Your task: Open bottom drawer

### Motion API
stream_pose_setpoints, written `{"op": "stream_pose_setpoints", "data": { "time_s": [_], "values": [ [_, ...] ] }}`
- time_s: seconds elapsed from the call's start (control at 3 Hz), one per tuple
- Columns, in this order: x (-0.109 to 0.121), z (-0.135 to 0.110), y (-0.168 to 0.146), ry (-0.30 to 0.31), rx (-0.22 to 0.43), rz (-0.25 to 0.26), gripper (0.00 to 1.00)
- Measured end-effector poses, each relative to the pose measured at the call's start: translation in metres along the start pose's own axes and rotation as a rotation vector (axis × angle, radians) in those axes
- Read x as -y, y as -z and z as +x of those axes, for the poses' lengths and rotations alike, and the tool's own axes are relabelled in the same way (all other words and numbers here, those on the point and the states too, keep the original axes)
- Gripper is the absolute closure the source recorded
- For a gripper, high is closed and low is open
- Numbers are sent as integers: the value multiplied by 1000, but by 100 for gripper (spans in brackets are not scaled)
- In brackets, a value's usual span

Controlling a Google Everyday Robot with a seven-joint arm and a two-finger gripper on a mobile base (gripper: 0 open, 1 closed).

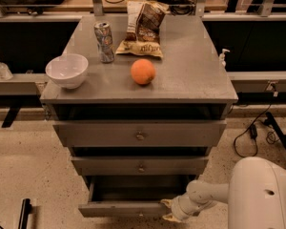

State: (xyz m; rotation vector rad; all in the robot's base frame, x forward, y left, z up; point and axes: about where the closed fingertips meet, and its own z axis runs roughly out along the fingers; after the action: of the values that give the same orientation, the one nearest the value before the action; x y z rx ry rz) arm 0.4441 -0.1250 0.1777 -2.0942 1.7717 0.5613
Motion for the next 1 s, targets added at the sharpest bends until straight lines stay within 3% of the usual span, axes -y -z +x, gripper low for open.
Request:
{"op": "stream_pose_setpoints", "data": {
  "time_s": [0.33, 0.67, 1.0],
  "values": [
    [0, 0, 0, 0, 0, 0, 100],
    [0, -1, 2, 0, 0, 0, 82],
    [0, -1, 2, 0, 0, 0, 59]
  ]
}}
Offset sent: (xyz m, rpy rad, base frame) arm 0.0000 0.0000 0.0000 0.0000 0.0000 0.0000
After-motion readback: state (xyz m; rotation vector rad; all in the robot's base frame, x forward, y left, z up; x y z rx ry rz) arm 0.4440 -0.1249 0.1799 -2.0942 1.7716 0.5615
